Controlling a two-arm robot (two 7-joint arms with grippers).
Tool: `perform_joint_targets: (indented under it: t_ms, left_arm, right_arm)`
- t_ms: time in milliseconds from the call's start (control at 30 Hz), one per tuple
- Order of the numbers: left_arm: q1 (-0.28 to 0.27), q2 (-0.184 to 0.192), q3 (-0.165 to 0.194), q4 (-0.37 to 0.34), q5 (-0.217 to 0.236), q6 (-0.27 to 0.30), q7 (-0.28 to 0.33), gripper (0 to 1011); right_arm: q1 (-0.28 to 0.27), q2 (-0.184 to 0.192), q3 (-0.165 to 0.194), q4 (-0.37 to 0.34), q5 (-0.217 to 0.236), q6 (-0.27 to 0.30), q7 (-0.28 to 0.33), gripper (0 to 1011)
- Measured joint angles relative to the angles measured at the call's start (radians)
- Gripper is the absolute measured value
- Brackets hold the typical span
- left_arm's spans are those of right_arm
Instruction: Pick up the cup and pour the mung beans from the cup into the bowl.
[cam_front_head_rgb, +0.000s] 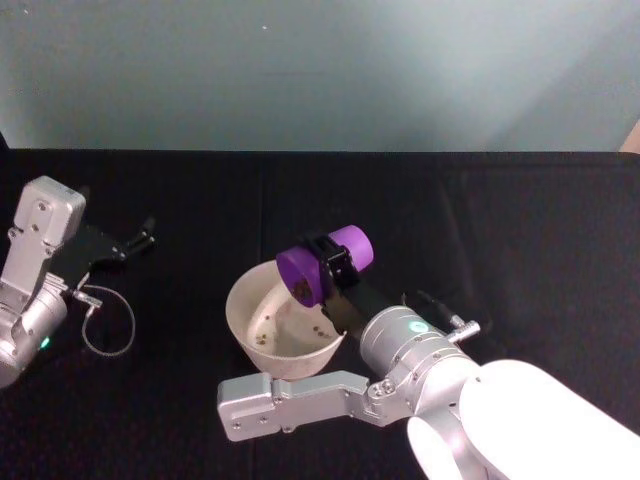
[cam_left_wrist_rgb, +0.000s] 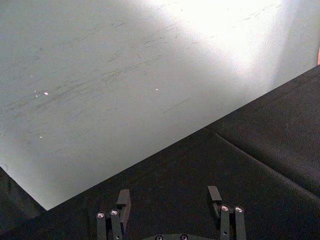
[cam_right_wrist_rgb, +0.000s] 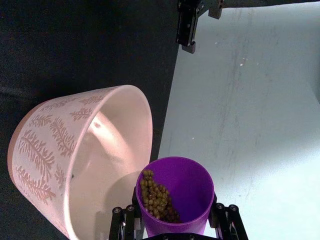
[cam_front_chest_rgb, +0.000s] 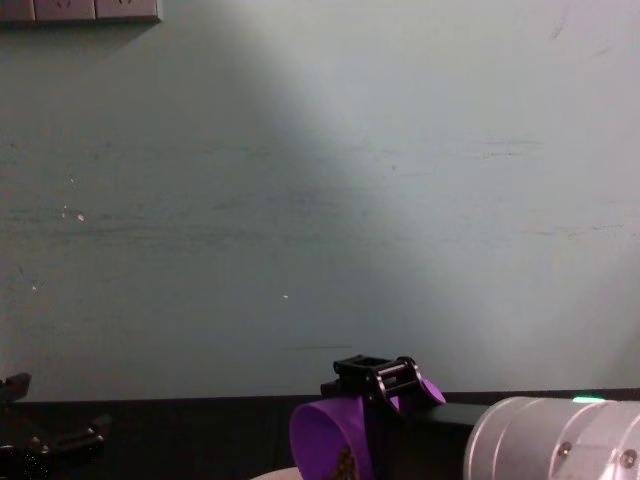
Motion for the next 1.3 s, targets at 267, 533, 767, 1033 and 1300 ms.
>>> perform_joint_targets:
  t_ms: [267, 533, 767, 1033, 1300]
  left_arm:
    - [0.000, 0.000, 0.000, 0.000, 0.000, 0.000, 0.000, 1000]
    - [0.000, 0.000, 0.000, 0.000, 0.000, 0.000, 0.000, 1000]
    - [0.000, 0.000, 0.000, 0.000, 0.000, 0.000, 0.000, 1000]
    - [0.000, 0.000, 0.000, 0.000, 0.000, 0.000, 0.000, 1000]
    - [0.000, 0.000, 0.000, 0.000, 0.000, 0.000, 0.000, 1000]
  right_arm:
    - [-0.010, -0.010, 0.012, 0.001, -0.015, -0.015, 0.005, 729]
    - [-0.019, -0.017, 0.024, 0.001, -0.035, -0.033, 0.009, 729]
    - [-0.027, -0.019, 0.028, 0.001, -0.052, -0.038, 0.012, 729]
    - [-0.031, -0.020, 0.029, 0.001, -0.073, -0.040, 0.014, 729]
    - [-0.033, -0.022, 0.028, 0.001, -0.083, -0.045, 0.015, 729]
